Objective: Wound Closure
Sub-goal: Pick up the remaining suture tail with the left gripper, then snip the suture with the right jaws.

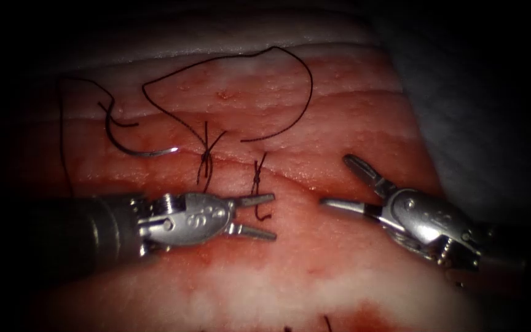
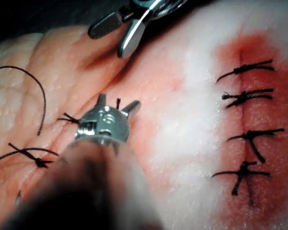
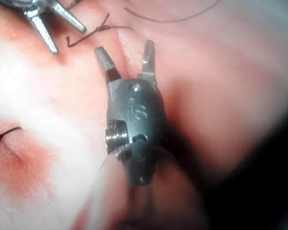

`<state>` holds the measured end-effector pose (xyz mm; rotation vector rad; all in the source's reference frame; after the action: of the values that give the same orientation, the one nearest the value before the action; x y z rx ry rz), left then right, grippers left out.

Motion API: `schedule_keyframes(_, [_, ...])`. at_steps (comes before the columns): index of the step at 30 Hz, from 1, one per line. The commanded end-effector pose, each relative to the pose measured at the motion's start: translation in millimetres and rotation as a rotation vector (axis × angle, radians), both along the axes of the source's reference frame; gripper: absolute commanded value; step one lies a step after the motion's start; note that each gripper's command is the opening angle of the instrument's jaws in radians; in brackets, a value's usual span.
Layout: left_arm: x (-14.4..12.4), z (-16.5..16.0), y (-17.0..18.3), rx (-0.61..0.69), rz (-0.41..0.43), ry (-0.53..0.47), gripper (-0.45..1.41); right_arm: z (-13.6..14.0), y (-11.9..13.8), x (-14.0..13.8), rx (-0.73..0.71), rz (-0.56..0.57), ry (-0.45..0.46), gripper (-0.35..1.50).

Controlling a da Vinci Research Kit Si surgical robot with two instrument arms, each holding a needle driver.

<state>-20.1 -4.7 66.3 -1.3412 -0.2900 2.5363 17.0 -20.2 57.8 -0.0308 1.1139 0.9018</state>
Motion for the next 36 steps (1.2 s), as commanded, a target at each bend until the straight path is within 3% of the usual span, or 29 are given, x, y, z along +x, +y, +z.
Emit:
schedule_keyframes(1, [-0.5, 0.6, 0.2, 0.005, -0.003, 0.0, 0.07, 0.5, 0.0, 0.8, -0.001, -0.001, 0.002, 1.09])
schedule_keyframes(2, [-0.5, 0.6, 0.3, 0.005, -0.004, 0.0, 0.02, 0.5, 0.0, 0.8, -0.001, -0.001, 0.002, 1.08])
schedule_keyframes(3, [-0.7, 0.7, 0.4, 0.009, -0.009, 0.002, -0.15, 0.5, 0.0, 0.8, -0.006, -0.003, 0.0, 1.08])
schedule_keyframes(4, [-0.7, 0.7, 0.4, 0.009, -0.009, 0.002, -0.15, 0.5, 0.0, 0.8, -0.006, -0.003, 0.0, 1.08])
schedule_keyframes(6, [-0.8, 0.8, 0.4, 0.009, -0.01, 0.002, -0.45, 0.6, 0.0, 0.8, -0.006, -0.003, 0.0, 1.06])
schedule_keyframes(13, [0.2, 1.2, 1.3, 0.02, 0.003, 0.008, -0.45, 0.8, -0.3, 1.2, -0.006, -0.006, -0.004, 1.06])
schedule_keyframes(20, [1.6, 0.2, 2.5, 0.002, 0.031, -0.006, -0.45, 2.3, -1.1, 3.9, -0.071, -0.1, -0.02, 1.38])
schedule_keyframes(23, [2.0, 0.0, 2.8, -0.016, 0.025, -0.023, -0.45, 3.1, -1.6, 5.6, -0.163, -0.16, -0.038, 1.28])
schedule_keyframes(28, [2.9, -0.3, 3.5, -0.033, 0.018, -0.046, -0.45, 3.6, -1.5, 8.3, -0.249, -0.179, -0.104, 1.3])
schedule_keyframes(36, [3.3, -1.4, 3.7, -0.048, -0.004, -0.065, -0.45, 2.9, -0.7, 11.0, -0.33, -0.123, -0.125, 1.3])
